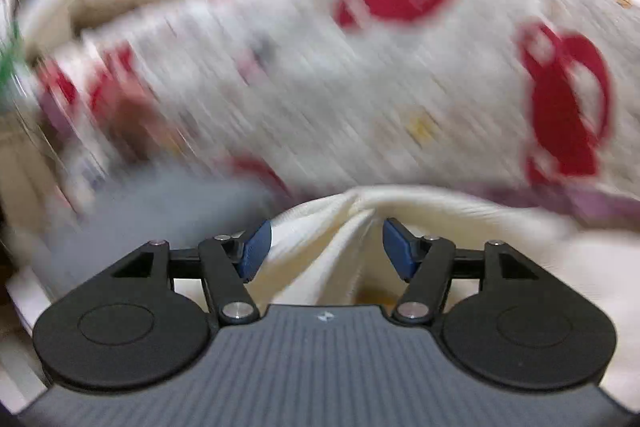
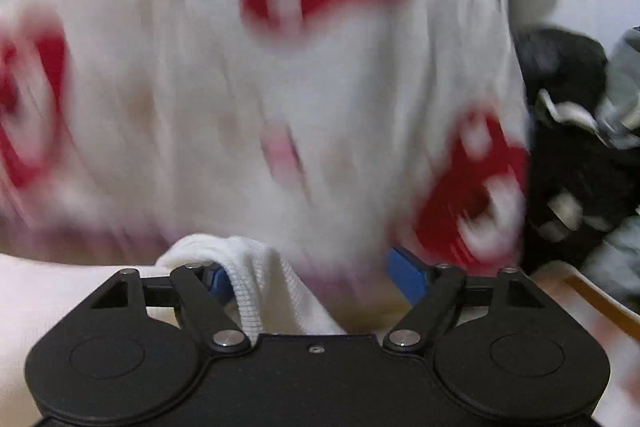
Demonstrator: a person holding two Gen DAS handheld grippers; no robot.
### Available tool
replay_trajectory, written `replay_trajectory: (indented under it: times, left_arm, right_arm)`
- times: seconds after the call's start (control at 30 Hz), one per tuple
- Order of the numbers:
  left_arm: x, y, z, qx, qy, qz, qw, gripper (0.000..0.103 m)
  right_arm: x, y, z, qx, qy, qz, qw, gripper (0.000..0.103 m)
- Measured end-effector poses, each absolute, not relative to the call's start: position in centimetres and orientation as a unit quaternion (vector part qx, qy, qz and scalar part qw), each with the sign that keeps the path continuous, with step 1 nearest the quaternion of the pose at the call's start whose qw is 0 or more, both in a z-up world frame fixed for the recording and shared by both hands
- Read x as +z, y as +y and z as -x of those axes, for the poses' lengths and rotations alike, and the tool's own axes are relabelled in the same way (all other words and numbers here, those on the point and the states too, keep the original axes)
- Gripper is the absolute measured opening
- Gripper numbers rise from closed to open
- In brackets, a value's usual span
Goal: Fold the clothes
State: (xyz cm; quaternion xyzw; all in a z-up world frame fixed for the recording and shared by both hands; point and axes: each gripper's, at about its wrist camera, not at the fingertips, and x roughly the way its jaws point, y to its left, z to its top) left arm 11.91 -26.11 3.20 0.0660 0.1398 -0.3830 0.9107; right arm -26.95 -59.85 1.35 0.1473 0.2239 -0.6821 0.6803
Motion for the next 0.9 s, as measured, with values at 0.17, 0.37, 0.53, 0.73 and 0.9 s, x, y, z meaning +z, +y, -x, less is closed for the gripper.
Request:
replay_trajectory:
  times: [0.17, 0.37, 0.53, 0.73, 0.9]
  left_arm:
    - [-6.6, -25.3, -4.8, -0.466, 0.278, -0.054, 0.838, 0.061]
    - [-11.3, -26.9, 3.1, -0.566, 0.344, -0.141, 0.736, 0.061]
    - [-12.1, -26.9, 6.0, -0.599, 0.355, -0.195, 0.691, 0.063]
    - [-13.4, -26.0, 8.8, -0.607, 0.366, -0.25, 0.66, 0.072]
    - [-14.5, -25.6, 11.5, -0.602, 0.328, -0.331, 0.648, 0.078]
  right_arm:
    - [-6.5, -56.7, 26.1, -0.574, 0.297, -0.262, 0.717, 0.076]
    - [-7.3, -51.5, 23.2, -0.401, 0.352, -0.299, 0.791, 0.069]
    - [-7.8, -49.1, 20.8, -0.362, 0.376, -0.274, 0.808, 0.071]
    - [-10.3, -50.2, 23.0, -0.402, 0.43, -0.281, 0.758, 0.072]
    - [-14.2, -50.7, 27.2, -0.383, 0.472, -0.323, 0.725, 0.068]
